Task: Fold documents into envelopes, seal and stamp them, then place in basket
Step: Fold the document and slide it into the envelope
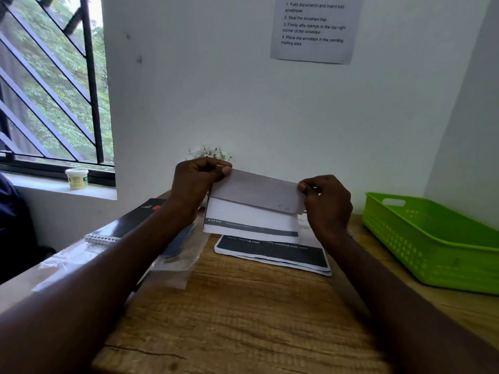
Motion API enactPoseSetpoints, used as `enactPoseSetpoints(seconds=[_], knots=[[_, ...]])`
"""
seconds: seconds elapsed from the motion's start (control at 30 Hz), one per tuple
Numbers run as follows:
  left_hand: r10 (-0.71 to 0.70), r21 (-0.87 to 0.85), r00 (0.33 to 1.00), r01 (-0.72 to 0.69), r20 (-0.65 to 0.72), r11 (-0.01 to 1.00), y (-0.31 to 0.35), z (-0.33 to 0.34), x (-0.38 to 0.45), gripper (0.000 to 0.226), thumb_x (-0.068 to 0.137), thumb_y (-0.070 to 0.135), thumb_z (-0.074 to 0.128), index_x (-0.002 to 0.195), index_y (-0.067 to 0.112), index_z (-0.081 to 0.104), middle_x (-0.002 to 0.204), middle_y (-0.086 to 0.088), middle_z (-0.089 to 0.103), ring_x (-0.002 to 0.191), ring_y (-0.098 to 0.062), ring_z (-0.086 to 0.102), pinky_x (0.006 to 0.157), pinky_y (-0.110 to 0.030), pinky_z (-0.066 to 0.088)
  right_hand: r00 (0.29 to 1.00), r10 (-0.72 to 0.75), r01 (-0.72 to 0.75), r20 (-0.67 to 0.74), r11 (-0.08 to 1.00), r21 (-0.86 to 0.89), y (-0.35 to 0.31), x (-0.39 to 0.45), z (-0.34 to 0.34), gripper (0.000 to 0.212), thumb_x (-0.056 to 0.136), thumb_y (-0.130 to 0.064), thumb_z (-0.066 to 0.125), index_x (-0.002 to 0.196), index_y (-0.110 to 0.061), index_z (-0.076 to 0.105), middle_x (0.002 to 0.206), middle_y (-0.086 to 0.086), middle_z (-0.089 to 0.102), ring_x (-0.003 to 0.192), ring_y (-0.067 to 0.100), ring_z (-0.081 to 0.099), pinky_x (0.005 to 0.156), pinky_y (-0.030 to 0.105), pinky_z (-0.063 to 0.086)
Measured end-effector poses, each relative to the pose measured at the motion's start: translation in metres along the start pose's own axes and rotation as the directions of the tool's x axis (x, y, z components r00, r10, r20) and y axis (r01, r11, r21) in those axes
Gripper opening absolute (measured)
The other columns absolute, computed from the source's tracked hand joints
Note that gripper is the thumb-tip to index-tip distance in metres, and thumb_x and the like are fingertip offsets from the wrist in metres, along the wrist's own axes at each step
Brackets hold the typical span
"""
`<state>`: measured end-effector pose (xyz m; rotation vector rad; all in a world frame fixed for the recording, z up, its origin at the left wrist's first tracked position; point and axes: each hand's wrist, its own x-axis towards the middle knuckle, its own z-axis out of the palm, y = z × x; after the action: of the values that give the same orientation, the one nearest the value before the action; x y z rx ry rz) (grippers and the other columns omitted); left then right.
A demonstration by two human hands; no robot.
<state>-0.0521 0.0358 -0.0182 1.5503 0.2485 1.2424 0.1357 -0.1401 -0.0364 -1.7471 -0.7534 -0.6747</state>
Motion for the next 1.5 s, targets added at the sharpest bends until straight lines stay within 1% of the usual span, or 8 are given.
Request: enactPoseSetpoints(seconds=[0.17,0.37,0.6,0.8,0.97,1.13,1.3,1.5], knots=[[-0.089,-0.090,0.995,0.085,-0.040,0.992,-0.001,-0.004,0.003,0.011,0.084,0.005,0.080,0.082,0.016,0.082,0.089,-0.007,0.079,0.090,-0.023,0.071,0.087,-0.041,0.060,0.975,0.171,-0.176,-0.143,0.984,-0.028,-0.001,0.005,-0.007,0.014,0.095,-0.025,0.064,0.100,-0.026,0.077,0.112,0.002,0.070,0.103,0.029,0.066,0.092,0.046,0.051],[0.051,0.009,0.997,-0.052,0.052,0.999,0.002,0.001,0.000,0.008,0.083,0.006,0.081,0.088,0.012,0.080,0.092,-0.005,0.079,0.091,-0.017,0.072,0.085,-0.032,0.056,0.913,-0.400,0.405,0.083,0.913,-0.055,-0.024,-0.010,0.003,0.025,0.094,-0.047,0.062,0.111,-0.033,0.074,0.123,-0.013,0.065,0.115,0.013,0.061,0.095,0.046,0.044],[0.136,0.050,0.979,-0.145,0.150,0.988,0.008,0.012,-0.005,0.010,0.086,0.007,0.079,0.096,0.008,0.080,0.098,-0.007,0.080,0.096,-0.017,0.074,0.081,-0.024,0.055,0.853,-0.512,0.509,0.099,0.859,0.055,-0.028,-0.012,0.007,0.017,0.091,-0.038,0.066,0.089,-0.026,0.078,0.093,-0.010,0.074,0.085,0.015,0.067,0.076,0.047,0.051],[-0.031,-0.109,0.999,0.030,-0.008,0.994,0.011,-0.005,0.004,0.009,0.086,0.006,0.077,0.094,0.008,0.078,0.090,-0.001,0.077,0.081,-0.007,0.071,0.066,-0.023,0.055,0.933,-0.356,0.354,0.054,0.934,0.056,-0.013,-0.003,0.003,0.014,0.094,-0.032,0.069,0.090,-0.023,0.079,0.090,-0.008,0.074,0.083,0.016,0.067,0.075,0.042,0.053],[-0.174,-0.247,0.983,0.152,-0.067,0.957,0.011,-0.013,0.005,0.010,0.087,0.007,0.075,0.097,0.006,0.076,0.083,0.000,0.075,0.074,-0.009,0.070,0.064,-0.023,0.055,0.999,-0.007,-0.001,0.039,0.980,0.198,-0.006,0.001,0.000,0.017,0.097,-0.028,0.067,0.097,-0.019,0.081,0.096,-0.003,0.078,0.090,0.015,0.070,0.086,0.035,0.054],[-0.313,-0.379,0.950,0.284,-0.016,0.881,0.005,-0.017,0.007,0.006,0.087,0.008,0.075,0.083,0.013,0.074,0.082,-0.003,0.074,0.074,-0.016,0.071,0.070,-0.031,0.060,0.900,0.282,-0.432,0.332,0.685,0.587,-0.011,0.006,-0.007,0.042,0.094,-0.059,0.062,0.106,-0.021,0.075,0.099,-0.003,0.078,0.093,0.016,0.074,0.080,0.035,0.055],[-0.371,-0.390,0.928,0.326,-0.043,0.861,-0.001,-0.009,0.006,0.025,0.085,0.006,0.077,0.063,0.018,0.076,0.081,-0.005,0.075,0.077,-0.020,0.070,0.069,-0.033,0.061,0.836,0.184,-0.500,0.518,0.646,0.578,-0.012,0.000,-0.003,0.050,0.083,-0.054,0.073,0.119,-0.019,0.071,0.109,0.003,0.076,0.100,0.023,0.073,0.076,0.037,0.060],[-0.444,-0.411,0.895,0.386,-0.050,0.826,-0.007,-0.006,0.008,0.012,0.097,0.018,0.066,0.093,0.016,0.076,0.095,-0.008,0.076,0.083,-0.024,0.070,0.064,-0.037,0.061,0.817,0.215,-0.525,0.534,0.659,0.539,-0.006,-0.004,0.002,0.032,0.087,-0.017,0.080,0.117,-0.009,0.074,0.106,0.008,0.078,0.098,0.030,0.074,0.081,0.041,0.062]])
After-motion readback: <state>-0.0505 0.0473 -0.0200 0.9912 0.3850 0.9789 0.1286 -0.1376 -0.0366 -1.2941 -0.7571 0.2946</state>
